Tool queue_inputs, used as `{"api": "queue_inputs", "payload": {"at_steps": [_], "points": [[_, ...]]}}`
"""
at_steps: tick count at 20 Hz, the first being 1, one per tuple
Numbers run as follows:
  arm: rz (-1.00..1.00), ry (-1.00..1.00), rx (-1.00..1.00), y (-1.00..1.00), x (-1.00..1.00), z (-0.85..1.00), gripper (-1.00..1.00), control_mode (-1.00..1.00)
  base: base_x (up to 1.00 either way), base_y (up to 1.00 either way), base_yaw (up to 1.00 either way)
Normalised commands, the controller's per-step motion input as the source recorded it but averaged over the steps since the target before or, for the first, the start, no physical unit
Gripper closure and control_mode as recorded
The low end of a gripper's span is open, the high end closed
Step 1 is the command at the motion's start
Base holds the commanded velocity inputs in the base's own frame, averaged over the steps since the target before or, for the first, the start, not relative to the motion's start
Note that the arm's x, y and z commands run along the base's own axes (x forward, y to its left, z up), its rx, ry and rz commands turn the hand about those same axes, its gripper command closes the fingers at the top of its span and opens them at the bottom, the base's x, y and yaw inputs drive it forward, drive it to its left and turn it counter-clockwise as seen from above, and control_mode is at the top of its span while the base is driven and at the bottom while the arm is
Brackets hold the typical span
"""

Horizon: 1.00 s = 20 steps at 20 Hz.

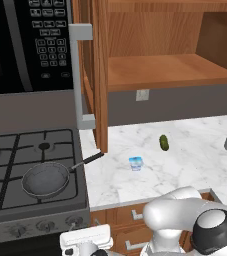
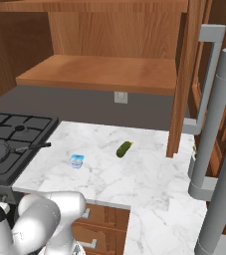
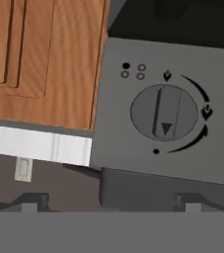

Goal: Pick the pan from the cabinet and place it on the stove. Then turn on the stove burner for the pan.

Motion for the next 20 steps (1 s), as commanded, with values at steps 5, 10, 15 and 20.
{"api": "queue_inputs", "payload": {"at_steps": [5,10,15,20], "points": [[0.04,0.00,-0.05,0.08,0.05,-0.10,-1.00,-1.00,0.00,0.00,0.00],[0.04,0.00,0.00,0.13,0.00,-0.02,-1.00,-1.00,0.00,0.00,0.00],[0.00,0.01,0.00,0.06,0.00,-0.08,-1.00,-1.00,0.00,0.00,0.00],[0.00,0.02,0.00,0.00,0.03,-0.17,-1.00,-1.00,0.00,0.00,0.00]]}}
